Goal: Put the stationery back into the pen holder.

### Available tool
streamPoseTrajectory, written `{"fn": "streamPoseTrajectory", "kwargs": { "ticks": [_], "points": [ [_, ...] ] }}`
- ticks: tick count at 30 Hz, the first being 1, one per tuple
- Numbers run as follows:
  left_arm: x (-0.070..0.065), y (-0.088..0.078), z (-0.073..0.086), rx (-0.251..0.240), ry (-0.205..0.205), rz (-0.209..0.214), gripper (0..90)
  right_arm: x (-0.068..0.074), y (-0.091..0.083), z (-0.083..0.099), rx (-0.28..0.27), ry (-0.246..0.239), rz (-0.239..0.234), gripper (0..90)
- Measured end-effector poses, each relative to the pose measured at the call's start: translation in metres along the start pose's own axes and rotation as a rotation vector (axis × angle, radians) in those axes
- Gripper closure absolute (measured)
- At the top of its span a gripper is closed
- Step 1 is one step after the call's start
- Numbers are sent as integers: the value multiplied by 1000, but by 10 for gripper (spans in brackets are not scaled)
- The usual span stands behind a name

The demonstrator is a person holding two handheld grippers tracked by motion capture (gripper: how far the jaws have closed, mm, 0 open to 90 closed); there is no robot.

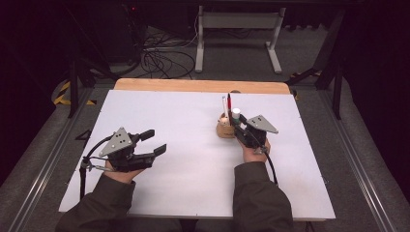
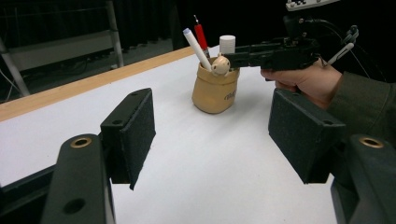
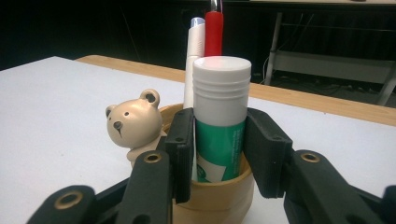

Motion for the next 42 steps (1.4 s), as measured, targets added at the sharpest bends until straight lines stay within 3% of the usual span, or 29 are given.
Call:
{"fn": "streamPoseTrajectory", "kwargs": {
  "ticks": [29,35,42],
  "points": [
    [-1,1,1,6,1,3,326,2,0,0,2,-22,-5,651],
    [-1,1,1,6,1,3,326,1,1,-1,-3,13,-12,618],
    [-1,0,1,5,2,1,325,2,-1,-5,-19,12,-18,582]
  ]
}}
Point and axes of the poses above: each handheld gripper's, and its own axes: y roughly forward along the jaws, z roughly out of its underside, x roughly to its left, the point moved 9 cm from there along y, roughly forward along the jaws, and after that the axes turned 13 degrees about -x, right-handed, at the moved point
